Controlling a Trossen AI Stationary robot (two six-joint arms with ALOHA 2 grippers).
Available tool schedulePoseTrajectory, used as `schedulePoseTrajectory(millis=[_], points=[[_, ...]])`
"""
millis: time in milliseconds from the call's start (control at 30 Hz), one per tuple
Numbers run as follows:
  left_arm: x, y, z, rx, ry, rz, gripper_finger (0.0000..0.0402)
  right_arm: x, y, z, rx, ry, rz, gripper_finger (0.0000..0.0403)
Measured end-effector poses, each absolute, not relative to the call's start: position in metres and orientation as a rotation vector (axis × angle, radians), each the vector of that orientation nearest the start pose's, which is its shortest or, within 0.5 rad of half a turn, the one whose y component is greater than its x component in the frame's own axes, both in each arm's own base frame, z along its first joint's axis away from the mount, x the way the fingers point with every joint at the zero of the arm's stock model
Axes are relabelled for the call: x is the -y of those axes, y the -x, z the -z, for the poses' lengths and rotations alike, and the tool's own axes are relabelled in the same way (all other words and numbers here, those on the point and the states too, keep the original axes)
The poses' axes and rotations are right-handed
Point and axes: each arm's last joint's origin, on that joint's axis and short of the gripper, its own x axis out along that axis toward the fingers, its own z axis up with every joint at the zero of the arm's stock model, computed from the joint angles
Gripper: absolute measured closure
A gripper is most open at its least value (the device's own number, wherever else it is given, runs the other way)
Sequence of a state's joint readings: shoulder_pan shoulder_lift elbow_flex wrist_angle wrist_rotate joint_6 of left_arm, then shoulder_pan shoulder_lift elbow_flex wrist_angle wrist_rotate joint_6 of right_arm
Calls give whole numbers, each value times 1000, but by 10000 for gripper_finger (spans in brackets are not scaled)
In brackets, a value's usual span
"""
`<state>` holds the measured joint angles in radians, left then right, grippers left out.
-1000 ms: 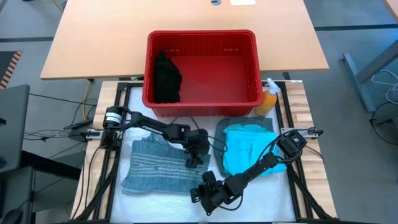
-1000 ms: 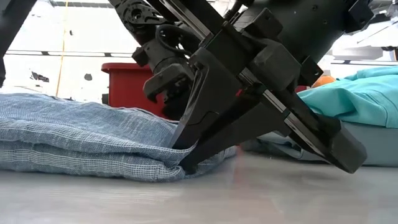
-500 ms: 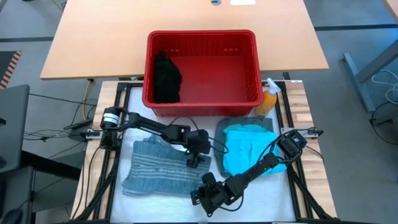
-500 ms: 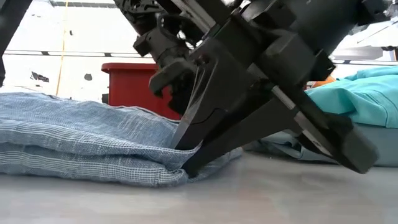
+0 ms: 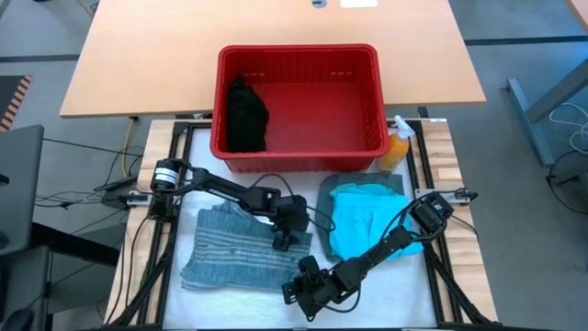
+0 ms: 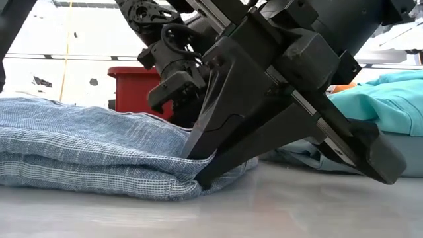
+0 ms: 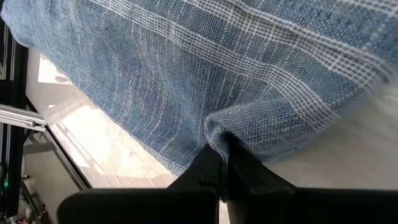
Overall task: Fold Laundry from Bin
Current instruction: Fold the blue shirt
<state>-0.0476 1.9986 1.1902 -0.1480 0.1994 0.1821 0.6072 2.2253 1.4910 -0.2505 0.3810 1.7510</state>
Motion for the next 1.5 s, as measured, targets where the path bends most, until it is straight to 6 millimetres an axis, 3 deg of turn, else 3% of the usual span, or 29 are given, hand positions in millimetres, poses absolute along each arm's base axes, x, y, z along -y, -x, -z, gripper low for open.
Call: schedulePoseTrajectory(millis=[200,300,400,567,700,833,1033,1267,1367,1500], points=[[31,-398,-108,-982,-29,360,142,-251,-380,-114,-760,-1156,562,377],[35,-398,-105,-995,-45,337,164,-251,-379,-114,-766,-1154,564,376],[36,-398,-105,-997,-51,331,224,-249,-378,-115,-780,-1140,577,376],[37,-398,-106,-999,0,377,378,-241,-366,-130,-873,-1067,629,377],[31,-398,-112,-988,53,383,397,-231,-354,-148,-978,-967,649,377],[24,-392,-133,-966,61,362,399,-220,-347,-164,-1093,-908,619,377],[14,-380,-195,-823,30,342,400,-207,-346,-179,-1229,-845,508,376],[11,-355,-248,-741,-38,286,401,-181,-346,-208,-1222,-784,444,377],[10,-342,-257,-788,-54,255,401,-169,-343,-229,-1197,-773,404,377],[11,-326,-270,-761,-47,281,401,-167,-334,-258,-1137,-777,304,377]])
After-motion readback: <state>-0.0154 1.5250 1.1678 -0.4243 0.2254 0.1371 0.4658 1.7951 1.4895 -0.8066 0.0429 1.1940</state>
